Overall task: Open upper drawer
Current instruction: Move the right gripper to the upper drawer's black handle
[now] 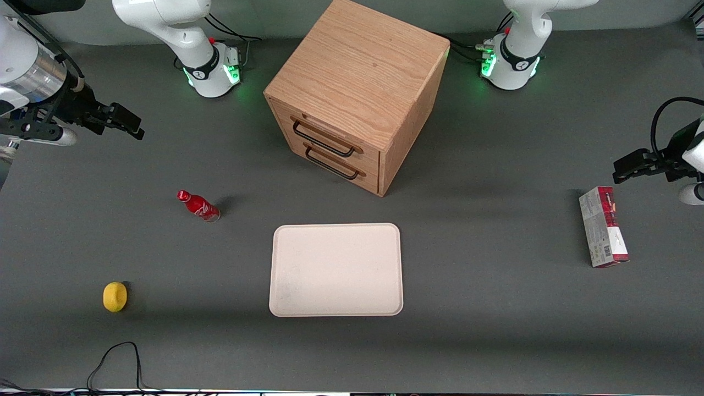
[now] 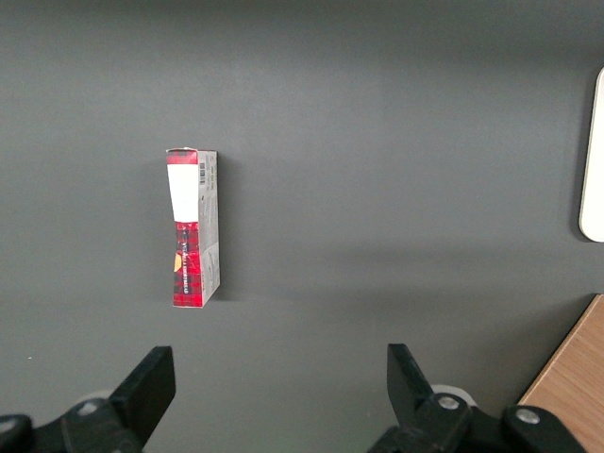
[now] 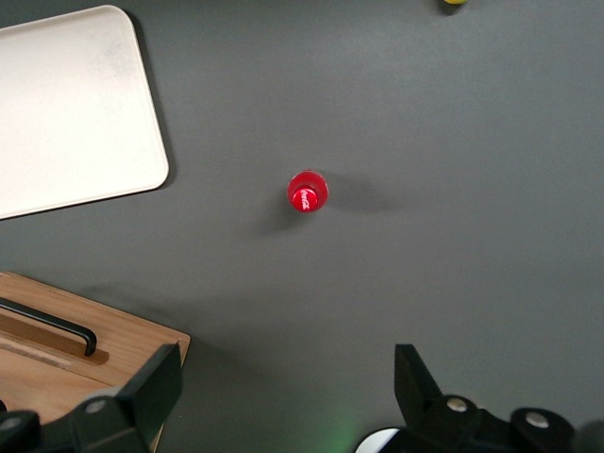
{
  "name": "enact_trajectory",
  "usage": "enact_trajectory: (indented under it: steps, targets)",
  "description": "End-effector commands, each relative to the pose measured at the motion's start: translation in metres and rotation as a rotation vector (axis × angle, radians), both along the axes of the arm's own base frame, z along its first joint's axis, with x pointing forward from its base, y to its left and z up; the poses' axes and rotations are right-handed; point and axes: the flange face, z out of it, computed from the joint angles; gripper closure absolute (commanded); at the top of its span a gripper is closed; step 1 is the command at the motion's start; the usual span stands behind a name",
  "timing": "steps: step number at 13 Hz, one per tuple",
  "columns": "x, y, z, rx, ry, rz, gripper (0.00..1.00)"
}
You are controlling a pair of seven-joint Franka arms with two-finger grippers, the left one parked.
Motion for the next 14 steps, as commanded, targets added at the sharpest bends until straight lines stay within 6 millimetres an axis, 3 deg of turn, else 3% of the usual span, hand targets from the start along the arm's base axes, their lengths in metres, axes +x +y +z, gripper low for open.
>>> enact_trajectory:
  steps: [1,3,4,7,10,13,14]
  targets:
    - [0.009,0.003,0.002,-0.012,0.002,0.027,0.0]
    - [0.036,0.009,-0.002,-0.01,0.005,0.046,0.0]
    - [0.054,0.027,-0.004,-0.009,0.006,0.09,0.0]
    - [0.066,0.122,0.014,0.051,-0.009,0.331,0.0]
    - [0.039,0.217,0.021,0.056,-0.024,0.683,0.0]
    - [0.028,0.274,0.01,0.055,-0.025,1.062,0.0]
    - [0.022,0.287,0.008,0.068,-0.023,1.108,0.0]
